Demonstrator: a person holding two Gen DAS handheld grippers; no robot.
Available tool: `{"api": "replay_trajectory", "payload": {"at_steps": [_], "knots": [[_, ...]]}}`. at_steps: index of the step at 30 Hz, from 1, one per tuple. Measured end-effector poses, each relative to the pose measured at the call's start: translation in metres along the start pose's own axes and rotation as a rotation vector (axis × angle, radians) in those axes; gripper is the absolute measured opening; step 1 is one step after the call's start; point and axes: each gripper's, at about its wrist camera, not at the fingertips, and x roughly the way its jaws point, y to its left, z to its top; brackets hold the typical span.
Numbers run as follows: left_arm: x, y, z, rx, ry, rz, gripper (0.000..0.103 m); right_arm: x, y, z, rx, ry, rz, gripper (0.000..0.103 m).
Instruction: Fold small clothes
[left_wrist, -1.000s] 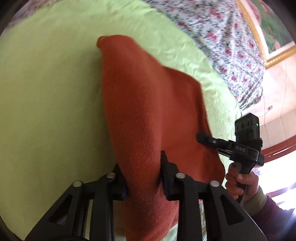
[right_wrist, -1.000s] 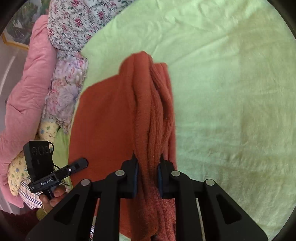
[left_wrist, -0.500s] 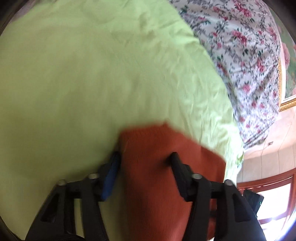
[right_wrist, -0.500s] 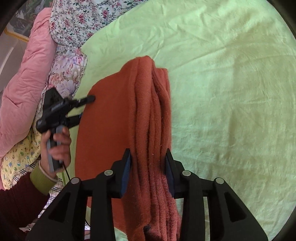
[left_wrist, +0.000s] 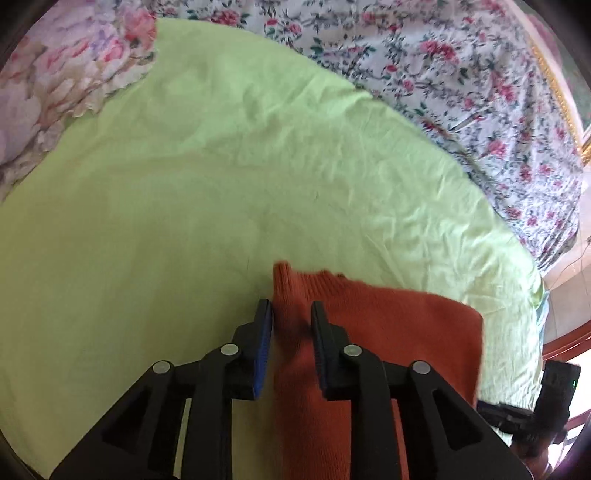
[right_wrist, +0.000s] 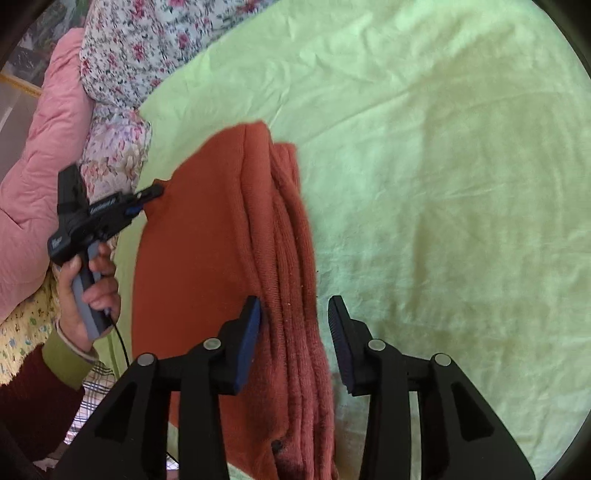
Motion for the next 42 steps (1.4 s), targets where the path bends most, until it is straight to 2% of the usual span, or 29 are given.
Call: {"api": "replay_trajectory", "payload": {"at_steps": [2,6,10,13,14,15,16,18,20,21,25,30,31,34,38,42], "knots": [[-0.02,-0.002,-0.019,0.006,0.006,-0.013,0.035,-0.016,0.0,-0.005,0.006,-0.026,0.003,0.04],[-0.049,-0.008,-0.069,0.005,0.053,-0.057,0.038,-0.043,0.008,-0.025,-0.005,-0.062,0.03,0.04],[-0.062,-0.012,-0.13,-0.015,0.144,-0.089,0.04,-0.042,0.018,-0.052,-0.019,-0.032,0.012,0.04],[-0.062,-0.014,-0.16,-0.023,0.192,-0.095,0.044,-0.029,0.017,-0.068,-0.008,0.002,-0.001,0.039],[-0.062,-0.016,-0.169,-0.021,0.198,-0.089,0.044,-0.025,0.015,-0.072,0.001,0.01,0.004,0.037],[-0.062,-0.017,-0.173,-0.018,0.198,-0.084,0.045,-0.02,0.015,-0.075,0.007,0.015,0.007,0.03],[-0.064,-0.017,-0.177,-0.022,0.197,-0.079,0.045,-0.017,0.015,-0.076,0.006,0.021,0.004,0.011],[-0.066,-0.022,-0.177,-0.027,0.194,-0.078,0.044,-0.022,0.017,-0.076,0.01,0.008,0.0,0.007],[-0.068,-0.03,-0.178,0.007,0.192,-0.062,0.044,-0.038,0.017,-0.075,0.016,-0.046,0.017,0.004],[-0.066,-0.034,-0.181,0.027,0.2,-0.052,0.045,-0.041,0.016,-0.074,0.011,-0.054,-0.01,0.004],[-0.055,-0.039,-0.186,0.068,0.21,0.006,0.047,-0.011,-0.004,-0.079,0.014,0.028,-0.098,0.004],[-0.053,-0.022,-0.188,-0.023,0.228,-0.043,0.049,0.001,-0.005,-0.078,0.028,0.043,-0.116,0.005],[-0.056,-0.022,-0.189,-0.019,0.224,-0.042,0.049,-0.001,-0.003,-0.076,0.021,0.049,-0.118,0.006],[-0.063,-0.024,-0.189,-0.011,0.217,-0.031,0.048,-0.019,0.001,-0.072,0.008,0.037,-0.149,0.024],[-0.075,-0.02,-0.19,-0.021,0.209,-0.024,0.048,-0.045,0.011,-0.062,0.016,-0.061,-0.106,0.025],[-0.081,-0.013,-0.194,-0.017,0.21,-0.011,0.048,-0.045,0.038,-0.045,-0.054,-0.088,-0.04,0.025]]}}
